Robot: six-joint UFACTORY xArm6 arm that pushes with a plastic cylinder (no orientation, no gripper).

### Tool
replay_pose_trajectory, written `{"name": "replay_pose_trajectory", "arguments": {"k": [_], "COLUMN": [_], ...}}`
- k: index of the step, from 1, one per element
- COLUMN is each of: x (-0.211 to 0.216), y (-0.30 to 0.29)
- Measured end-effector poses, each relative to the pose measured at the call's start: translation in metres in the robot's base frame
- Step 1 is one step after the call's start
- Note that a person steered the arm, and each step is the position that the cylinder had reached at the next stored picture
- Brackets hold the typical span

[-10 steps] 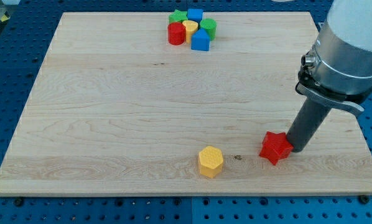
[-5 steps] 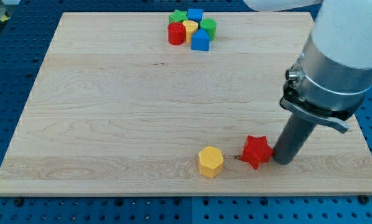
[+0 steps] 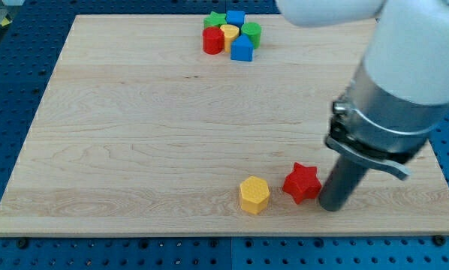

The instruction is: Place the red star above the yellow hexagon

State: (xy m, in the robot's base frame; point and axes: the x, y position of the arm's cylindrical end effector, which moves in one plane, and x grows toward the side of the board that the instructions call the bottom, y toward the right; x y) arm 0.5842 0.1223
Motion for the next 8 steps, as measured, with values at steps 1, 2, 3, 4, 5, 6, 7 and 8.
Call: {"name": "replay_pose_trajectory", "arguments": {"k": [1,2,3,4,5,6,7,8], "x": [-0.011,-0.022,-0.022,-0.043,-0.043,-0.043,-0.045,-0.059], "y": [-0.019,-0.016,0.003,-0.011,-0.044,-0.062,-0.062,-0.062]}}
